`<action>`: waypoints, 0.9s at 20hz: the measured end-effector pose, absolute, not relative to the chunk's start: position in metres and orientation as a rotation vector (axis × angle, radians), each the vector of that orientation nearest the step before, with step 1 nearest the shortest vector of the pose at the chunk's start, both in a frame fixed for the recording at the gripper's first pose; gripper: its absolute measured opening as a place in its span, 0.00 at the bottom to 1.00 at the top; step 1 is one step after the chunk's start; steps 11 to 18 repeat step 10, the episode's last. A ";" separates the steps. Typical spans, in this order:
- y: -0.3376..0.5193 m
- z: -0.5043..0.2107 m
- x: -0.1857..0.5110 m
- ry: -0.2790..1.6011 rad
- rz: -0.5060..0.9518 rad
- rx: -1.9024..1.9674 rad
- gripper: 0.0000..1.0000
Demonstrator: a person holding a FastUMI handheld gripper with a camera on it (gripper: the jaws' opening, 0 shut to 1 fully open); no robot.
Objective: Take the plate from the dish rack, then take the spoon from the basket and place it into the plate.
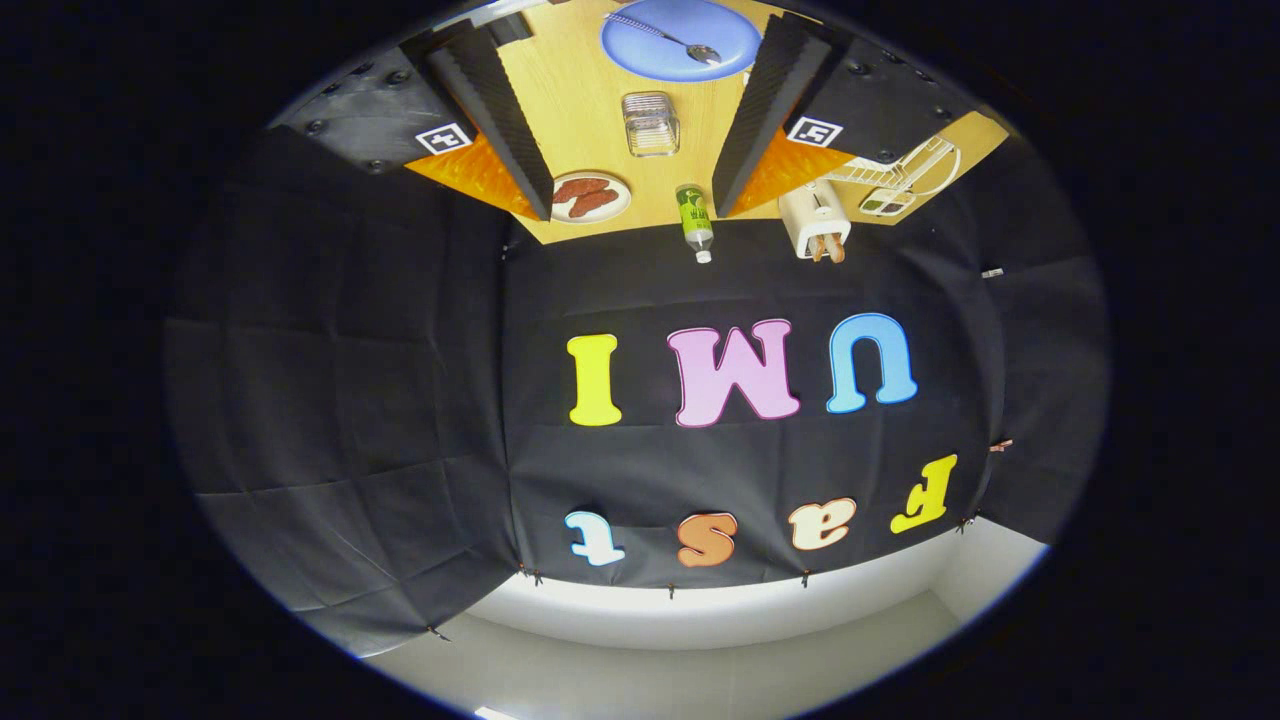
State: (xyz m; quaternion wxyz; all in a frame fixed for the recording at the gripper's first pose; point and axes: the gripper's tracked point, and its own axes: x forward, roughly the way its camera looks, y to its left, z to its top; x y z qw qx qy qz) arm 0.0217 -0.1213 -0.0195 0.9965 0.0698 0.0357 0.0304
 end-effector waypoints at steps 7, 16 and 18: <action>-0.110 0.006 0.025 0.016 0.026 0.110 0.98; -0.112 0.005 0.025 0.014 0.021 0.094 0.98; -0.112 0.005 0.025 0.014 0.021 0.094 0.98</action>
